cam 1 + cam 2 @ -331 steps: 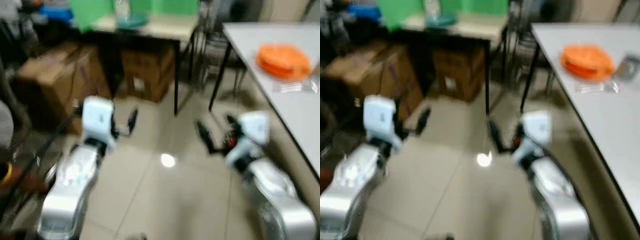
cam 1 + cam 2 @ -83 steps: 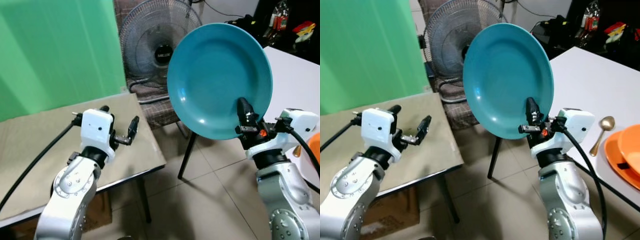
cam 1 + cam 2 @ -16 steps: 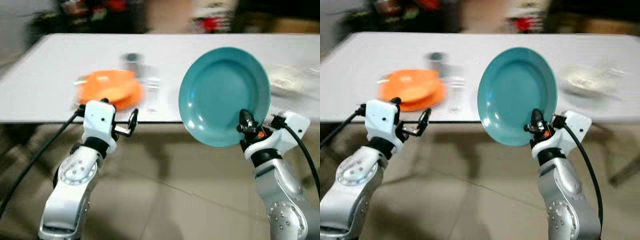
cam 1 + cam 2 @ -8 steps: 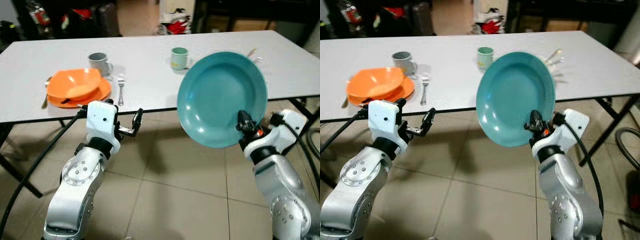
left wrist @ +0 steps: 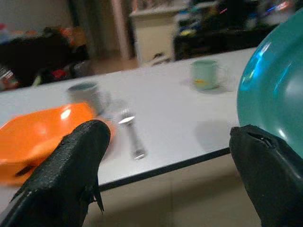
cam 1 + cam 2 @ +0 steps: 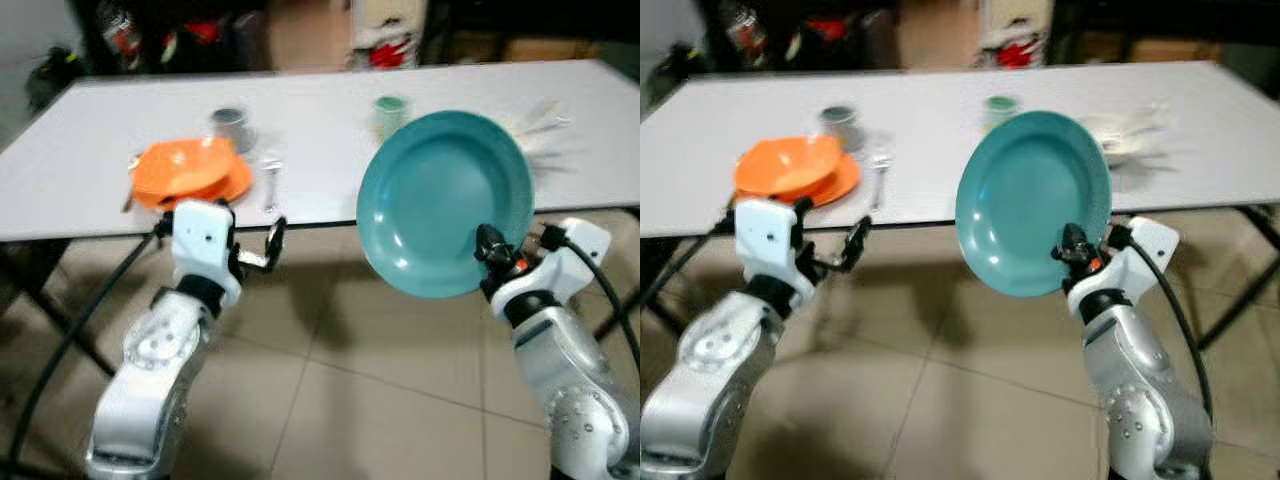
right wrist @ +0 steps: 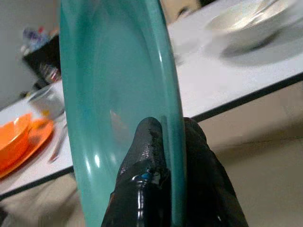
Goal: Setting the table
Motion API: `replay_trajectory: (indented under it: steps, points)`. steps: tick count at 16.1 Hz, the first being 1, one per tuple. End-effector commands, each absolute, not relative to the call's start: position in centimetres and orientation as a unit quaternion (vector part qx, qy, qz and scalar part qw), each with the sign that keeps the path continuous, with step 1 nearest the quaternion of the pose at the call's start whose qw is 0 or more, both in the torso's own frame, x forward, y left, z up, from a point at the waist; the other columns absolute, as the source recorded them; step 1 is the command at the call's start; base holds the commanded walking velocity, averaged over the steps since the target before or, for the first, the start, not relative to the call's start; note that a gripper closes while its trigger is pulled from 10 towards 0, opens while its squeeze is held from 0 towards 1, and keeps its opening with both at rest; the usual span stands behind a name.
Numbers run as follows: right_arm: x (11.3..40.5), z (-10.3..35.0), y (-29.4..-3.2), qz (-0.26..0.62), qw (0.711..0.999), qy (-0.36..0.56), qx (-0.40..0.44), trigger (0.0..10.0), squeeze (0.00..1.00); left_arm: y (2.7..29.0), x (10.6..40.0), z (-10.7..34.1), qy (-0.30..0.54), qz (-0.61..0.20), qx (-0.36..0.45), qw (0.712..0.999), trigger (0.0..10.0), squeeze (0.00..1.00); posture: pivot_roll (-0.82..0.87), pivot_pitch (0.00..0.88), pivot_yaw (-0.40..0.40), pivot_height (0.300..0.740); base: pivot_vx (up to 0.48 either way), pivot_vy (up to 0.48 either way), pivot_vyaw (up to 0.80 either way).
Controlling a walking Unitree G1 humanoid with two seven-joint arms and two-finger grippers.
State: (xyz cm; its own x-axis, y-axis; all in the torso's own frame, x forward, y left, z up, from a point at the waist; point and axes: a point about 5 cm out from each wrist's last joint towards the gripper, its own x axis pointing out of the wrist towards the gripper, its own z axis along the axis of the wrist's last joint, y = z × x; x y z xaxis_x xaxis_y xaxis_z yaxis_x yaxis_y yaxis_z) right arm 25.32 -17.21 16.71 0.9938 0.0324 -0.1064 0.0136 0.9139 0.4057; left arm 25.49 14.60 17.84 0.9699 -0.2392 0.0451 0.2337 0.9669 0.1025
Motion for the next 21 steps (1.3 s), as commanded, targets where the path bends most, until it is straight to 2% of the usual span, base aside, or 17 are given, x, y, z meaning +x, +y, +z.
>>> replay_trajectory:
  steps: [1, 5, 9, 16, 21]
  points:
    - [25.4, 17.5, -16.7, 0.027, 0.977, 0.042, 0.208, 10.0, 0.00, 14.7, 25.6, 17.8, -0.025, -0.119, 0.048, 0.992, 10.0, 0.00, -0.05, 0.033, 0.033, 0.740, 0.360, 0.000, 0.00]
    - [25.7, 17.2, -16.6, 0.030, 0.978, 0.058, 0.200, 10.0, 0.00, 14.7, 25.5, 17.7, -0.022, -0.118, 0.046, 0.992, 10.0, 0.00, -0.05, 0.036, 0.026, 0.740, 0.361, 0.000, 0.00]
    - [25.9, 16.8, -16.4, 0.033, 0.977, 0.078, 0.197, 10.0, 0.00, 14.7, 25.5, 17.7, -0.021, -0.119, 0.045, 0.992, 10.0, 0.00, -0.05, 0.042, 0.026, 0.740, 0.361, 0.000, -0.73]
    - [25.9, 16.5, -16.4, 0.039, 0.961, 0.095, 0.256, 10.0, 0.00, 14.6, 25.5, 17.7, -0.020, -0.126, 0.047, 0.991, 10.0, 0.00, -0.05, 0.046, 0.033, 0.740, 0.353, 0.000, 0.00]
    - [25.9, 16.4, -16.5, 0.049, 0.956, 0.105, 0.268, 10.0, 0.00, 14.5, 25.6, 17.7, -0.021, -0.130, 0.047, 0.990, 10.0, 0.00, -0.05, 0.047, 0.032, 0.740, 0.349, 0.000, 0.00]
